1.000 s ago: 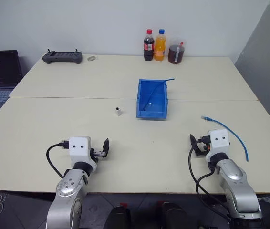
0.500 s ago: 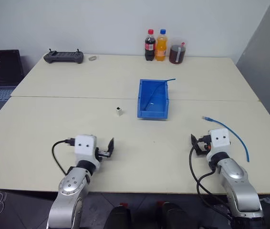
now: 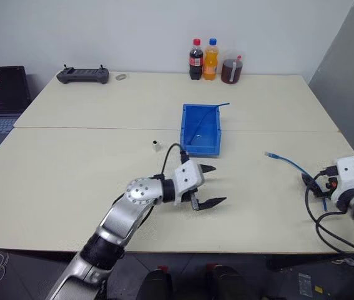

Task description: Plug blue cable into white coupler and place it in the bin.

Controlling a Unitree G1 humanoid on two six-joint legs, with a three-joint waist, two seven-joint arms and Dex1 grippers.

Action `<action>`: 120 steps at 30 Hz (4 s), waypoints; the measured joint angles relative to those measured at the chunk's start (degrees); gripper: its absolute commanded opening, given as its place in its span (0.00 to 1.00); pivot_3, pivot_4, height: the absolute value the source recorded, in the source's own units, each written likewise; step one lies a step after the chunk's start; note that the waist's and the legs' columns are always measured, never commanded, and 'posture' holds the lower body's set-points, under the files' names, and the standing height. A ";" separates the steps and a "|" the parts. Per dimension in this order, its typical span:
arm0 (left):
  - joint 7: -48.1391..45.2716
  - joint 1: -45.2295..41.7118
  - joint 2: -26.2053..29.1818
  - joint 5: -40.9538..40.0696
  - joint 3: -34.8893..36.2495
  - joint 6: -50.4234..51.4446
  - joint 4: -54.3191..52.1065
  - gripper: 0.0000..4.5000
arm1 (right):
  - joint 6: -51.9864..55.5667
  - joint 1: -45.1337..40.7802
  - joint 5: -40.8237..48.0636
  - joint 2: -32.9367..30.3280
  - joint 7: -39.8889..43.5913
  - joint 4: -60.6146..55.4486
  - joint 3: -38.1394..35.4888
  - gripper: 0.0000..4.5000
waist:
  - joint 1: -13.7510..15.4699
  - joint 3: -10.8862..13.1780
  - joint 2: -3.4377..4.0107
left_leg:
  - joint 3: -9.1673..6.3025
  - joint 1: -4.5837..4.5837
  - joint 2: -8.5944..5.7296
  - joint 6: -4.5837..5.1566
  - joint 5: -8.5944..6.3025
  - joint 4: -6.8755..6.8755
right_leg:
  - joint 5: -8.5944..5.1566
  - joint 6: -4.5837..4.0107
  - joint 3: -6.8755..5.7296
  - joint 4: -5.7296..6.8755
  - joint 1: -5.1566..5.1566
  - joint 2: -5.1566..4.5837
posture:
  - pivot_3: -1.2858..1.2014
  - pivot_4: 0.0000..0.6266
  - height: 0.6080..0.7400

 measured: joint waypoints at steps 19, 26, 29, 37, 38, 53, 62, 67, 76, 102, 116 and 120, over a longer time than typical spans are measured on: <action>-6.43 -6.42 -5.99 1.51 -2.31 -5.97 11.43 1.00 | -9.00 -10.37 1.11 -6.02 21.06 23.71 5.00 0.35 | -0.08 -0.04 0.09 | 0.03 0.03 0.05 0.02 -0.01 0.06 | 0.04 0.07 0.07 0.02 0.05 -0.02 | 0.52 0.24 1.00; -6.27 -6.93 -6.08 1.52 -1.27 -5.96 11.53 1.00 | -11.27 -11.71 0.98 -5.56 21.21 26.18 5.34 0.00 | -0.06 -0.04 0.09 | 0.03 0.05 0.05 0.01 -0.01 0.09 | 0.05 0.07 0.07 0.02 0.07 -0.03 | 0.52 0.24 1.00; -5.66 -7.02 -6.11 1.53 -1.08 -5.96 11.53 1.00 | -11.54 -11.68 1.00 -5.39 21.13 26.00 5.47 0.00 | -0.06 -0.04 0.09 | 0.04 0.05 0.05 0.02 -0.01 0.10 | 0.06 0.09 0.08 0.02 0.08 -0.04 | 0.52 0.24 1.00; -4.08 -3.71 -3.29 1.52 1.30 -5.65 7.69 1.00 | -8.71 -6.90 1.61 -6.55 24.43 15.64 7.71 0.00 | -0.13 -0.06 0.18 | 0.03 0.05 0.11 0.01 -0.01 0.07 | 0.06 0.09 0.09 0.04 0.04 -0.03 | 0.52 0.24 1.00; -3.79 -2.38 -2.44 1.40 2.25 -4.89 6.45 1.00 | -7.25 -6.58 1.97 -6.61 25.32 13.62 8.21 0.00 | -0.12 -0.05 0.20 | 0.02 0.02 0.10 0.01 -0.01 0.07 | 0.07 0.08 0.07 0.05 0.01 -0.04 | 0.52 0.24 1.00; 13.70 46.99 6.13 -3.54 27.10 8.01 -30.26 1.00 | 6.87 -14.40 4.94 6.44 25.47 -12.47 28.63 0.00 | 0.79 0.06 0.25 | -0.14 -0.04 0.03 0.08 -0.05 0.13 | 0.06 0.09 -0.10 -0.04 0.01 -0.25 | 0.52 0.24 1.00; 23.69 57.68 -1.57 -0.68 26.41 4.47 -32.46 1.00 | 6.12 -17.11 2.13 8.52 27.22 -7.12 35.56 0.17 | 0.62 0.05 0.19 | -0.10 -0.01 0.07 0.11 -0.06 0.12 | 0.06 0.08 -0.08 -0.04 -0.01 -0.21 | 0.52 0.24 1.00; 25.35 57.38 -2.19 0.29 24.53 4.09 -32.52 1.00 | 5.38 -16.95 2.33 8.53 29.38 -6.64 36.05 0.45 | 0.12 0.05 0.19 | -0.10 -0.01 0.10 0.11 -0.06 0.10 | 0.06 0.07 -0.08 -0.03 -0.01 -0.15 | 0.52 0.24 1.00; 20.75 46.82 4.59 -2.76 26.12 5.79 -30.88 1.00 | 9.97 -15.61 7.44 6.22 30.27 -13.71 31.26 0.95 | 0.31 0.06 0.21 | -0.16 -0.03 0.09 0.11 -0.06 0.11 | 0.06 0.07 -0.14 0.00 -0.02 -0.14 | 0.52 0.24 1.00; -21.79 -0.83 11.25 -0.85 13.14 -20.00 33.75 0.78 | 26.75 -1.90 23.79 0.64 18.44 -40.26 17.38 0.96 | 0.17 0.06 0.15 | -0.15 -0.11 0.03 0.12 -0.07 0.14 | 0.07 0.09 -0.14 0.01 -0.05 -0.09 | 0.52 0.24 1.00; -25.22 -0.33 12.39 -0.79 13.62 -22.01 34.65 0.09 | 26.85 -2.35 25.70 0.37 16.48 -40.23 16.79 0.96 | -0.12 0.02 0.14 | -0.16 -0.06 0.11 0.12 -0.07 0.14 | 0.09 0.13 -0.14 0.03 -0.03 -0.04 | 0.52 0.24 1.00; -24.81 0.00 12.28 -0.96 13.72 -20.98 33.78 0.06 | 25.94 -3.66 25.60 0.49 16.60 -39.02 18.40 0.96 | -0.07 0.02 0.14 | -0.16 -0.07 0.10 0.12 -0.07 0.15 | 0.08 0.13 -0.14 0.03 -0.03 -0.04 | 0.52 0.24 1.00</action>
